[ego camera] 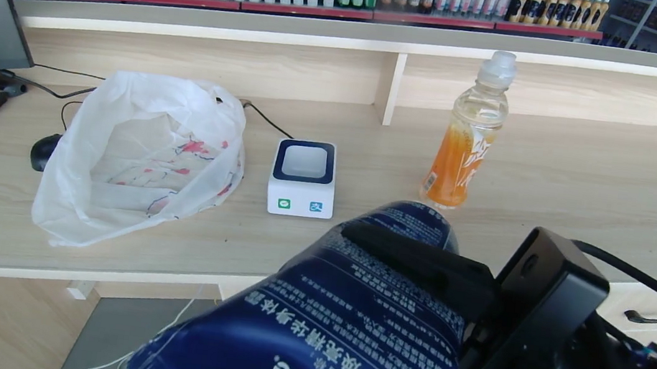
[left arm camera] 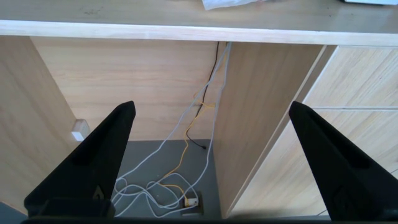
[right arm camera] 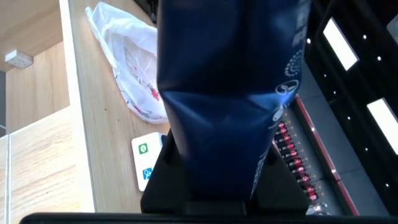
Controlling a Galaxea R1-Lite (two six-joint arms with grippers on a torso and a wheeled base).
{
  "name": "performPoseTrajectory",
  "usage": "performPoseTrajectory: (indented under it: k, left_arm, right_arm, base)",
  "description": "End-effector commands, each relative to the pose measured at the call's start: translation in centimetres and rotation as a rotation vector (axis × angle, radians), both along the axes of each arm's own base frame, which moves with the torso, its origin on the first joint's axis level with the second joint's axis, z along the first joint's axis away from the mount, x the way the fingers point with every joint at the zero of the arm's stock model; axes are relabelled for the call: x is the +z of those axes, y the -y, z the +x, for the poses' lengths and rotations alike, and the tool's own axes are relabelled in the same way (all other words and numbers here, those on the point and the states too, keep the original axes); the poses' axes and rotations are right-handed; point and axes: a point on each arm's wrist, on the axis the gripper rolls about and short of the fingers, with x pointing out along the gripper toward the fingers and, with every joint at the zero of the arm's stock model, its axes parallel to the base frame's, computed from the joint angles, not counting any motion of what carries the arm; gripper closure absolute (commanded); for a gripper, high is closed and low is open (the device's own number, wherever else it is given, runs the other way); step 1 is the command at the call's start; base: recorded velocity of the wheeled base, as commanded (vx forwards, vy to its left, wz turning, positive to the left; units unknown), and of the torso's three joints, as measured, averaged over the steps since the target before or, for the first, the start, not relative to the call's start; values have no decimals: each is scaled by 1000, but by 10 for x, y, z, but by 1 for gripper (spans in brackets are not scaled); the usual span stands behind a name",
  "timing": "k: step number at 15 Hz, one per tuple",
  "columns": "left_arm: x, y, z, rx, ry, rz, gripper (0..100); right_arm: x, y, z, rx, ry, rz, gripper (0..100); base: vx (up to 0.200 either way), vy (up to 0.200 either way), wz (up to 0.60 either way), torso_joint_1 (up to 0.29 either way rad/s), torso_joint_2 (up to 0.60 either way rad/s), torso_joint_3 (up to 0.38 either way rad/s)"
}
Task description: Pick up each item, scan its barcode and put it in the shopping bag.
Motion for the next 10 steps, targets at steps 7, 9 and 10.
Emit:
performPoseTrajectory:
  k: [7, 9, 10]
  left_arm:
    - [0, 0, 0, 0, 0, 0, 0]
    - [0, 0, 0, 0, 0, 0, 0]
    - [0, 0, 0, 0, 0, 0, 0]
  right_arm:
    - [-1, 0, 0, -9, -111, 79, 100]
    - [-1, -8, 6, -10, -214, 157, 100]
    - [-2, -15, 11, -16, -269, 207, 100]
  base:
    - [0, 0, 0, 0, 0, 0]
    - [0, 0, 0, 0, 0, 0]
    - [0, 0, 0, 0, 0, 0]
